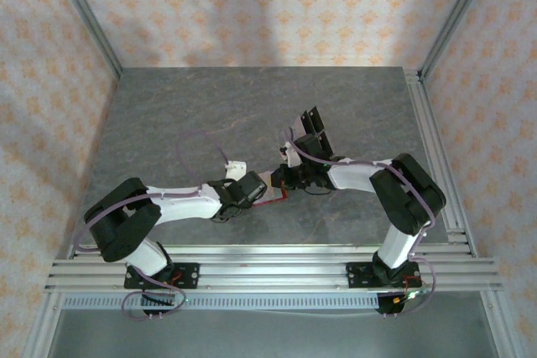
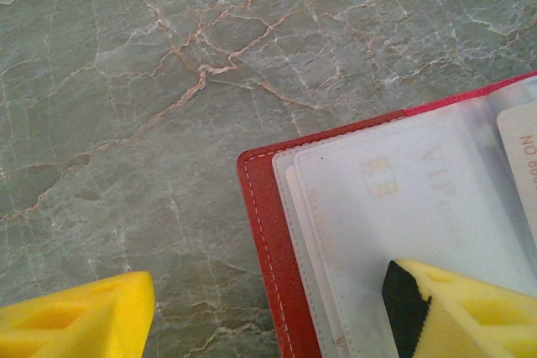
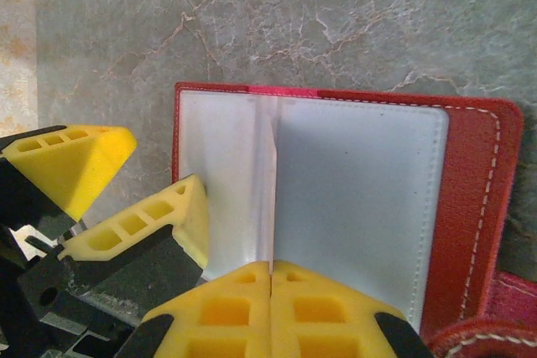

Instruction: Put the credit cards into the card holder

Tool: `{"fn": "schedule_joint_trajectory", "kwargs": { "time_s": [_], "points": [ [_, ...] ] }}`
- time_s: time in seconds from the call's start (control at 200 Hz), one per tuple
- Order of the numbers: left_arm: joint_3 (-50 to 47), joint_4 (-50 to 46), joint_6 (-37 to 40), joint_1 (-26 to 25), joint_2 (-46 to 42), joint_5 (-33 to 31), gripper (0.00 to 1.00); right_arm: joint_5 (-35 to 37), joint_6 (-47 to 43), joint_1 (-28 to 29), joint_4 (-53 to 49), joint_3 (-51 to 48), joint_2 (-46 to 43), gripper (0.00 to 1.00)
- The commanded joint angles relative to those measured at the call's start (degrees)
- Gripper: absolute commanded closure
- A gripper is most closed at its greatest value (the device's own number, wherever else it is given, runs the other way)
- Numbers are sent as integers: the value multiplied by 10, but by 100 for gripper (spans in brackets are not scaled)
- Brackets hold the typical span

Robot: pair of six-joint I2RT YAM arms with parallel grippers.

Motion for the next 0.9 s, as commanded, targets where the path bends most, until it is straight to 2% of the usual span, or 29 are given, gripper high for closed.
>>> {"fn": "schedule_joint_trajectory", "kwargs": {
  "time_s": [0.0, 0.28, 0.576, 0.896],
  "points": [
    [-20, -33, 3, -1, 13, -9, 26, -7, -9, 2, 20, 6, 0, 100],
    [-9, -73, -4, 0, -12, -41, 25, -2, -9, -6, 16, 1, -1, 100],
    [-10, -75, 0, 7, -10, -37, 25, 8, -6, -13, 13, 1, 7, 100],
    [-9, -87, -12, 21, -59, -30, 23, 8, -5, -19, 13, -4, 14, 100]
  ]
}}
